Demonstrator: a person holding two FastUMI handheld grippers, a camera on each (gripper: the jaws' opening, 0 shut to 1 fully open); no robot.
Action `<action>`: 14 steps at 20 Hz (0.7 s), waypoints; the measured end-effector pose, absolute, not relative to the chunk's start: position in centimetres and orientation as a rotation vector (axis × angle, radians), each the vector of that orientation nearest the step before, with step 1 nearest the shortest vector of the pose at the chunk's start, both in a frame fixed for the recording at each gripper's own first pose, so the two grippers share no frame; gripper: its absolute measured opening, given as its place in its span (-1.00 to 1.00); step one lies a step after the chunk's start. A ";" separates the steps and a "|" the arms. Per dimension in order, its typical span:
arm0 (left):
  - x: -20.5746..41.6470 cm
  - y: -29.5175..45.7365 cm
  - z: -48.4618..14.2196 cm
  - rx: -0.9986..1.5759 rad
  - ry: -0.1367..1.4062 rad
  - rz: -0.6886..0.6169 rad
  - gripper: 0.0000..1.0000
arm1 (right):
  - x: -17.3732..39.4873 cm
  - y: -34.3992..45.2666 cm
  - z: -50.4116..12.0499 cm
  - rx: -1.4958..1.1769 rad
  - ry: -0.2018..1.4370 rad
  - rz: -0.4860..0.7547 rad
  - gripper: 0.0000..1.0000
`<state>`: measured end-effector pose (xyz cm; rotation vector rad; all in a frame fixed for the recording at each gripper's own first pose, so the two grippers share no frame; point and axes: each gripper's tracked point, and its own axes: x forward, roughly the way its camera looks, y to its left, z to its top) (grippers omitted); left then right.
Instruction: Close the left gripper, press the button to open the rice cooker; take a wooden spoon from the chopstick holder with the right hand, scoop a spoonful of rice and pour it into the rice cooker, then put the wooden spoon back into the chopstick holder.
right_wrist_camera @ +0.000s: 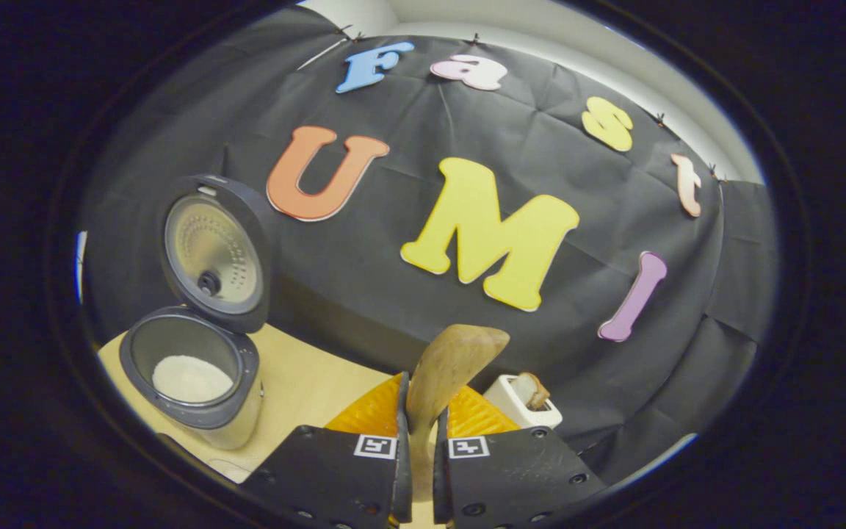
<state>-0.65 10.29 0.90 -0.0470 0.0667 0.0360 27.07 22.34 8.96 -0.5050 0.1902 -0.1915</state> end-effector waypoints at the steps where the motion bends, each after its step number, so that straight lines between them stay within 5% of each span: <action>1: -0.8 9.8 1.1 -0.038 0.059 0.031 0.96 | 27.0 20.7 9.1 -0.491 0.191 -0.208 -0.78; 14: -3.3 5.4 4.6 -0.027 -0.048 -0.012 0.96 | 30.0 3.4 2.9 -0.338 0.300 -0.324 -0.76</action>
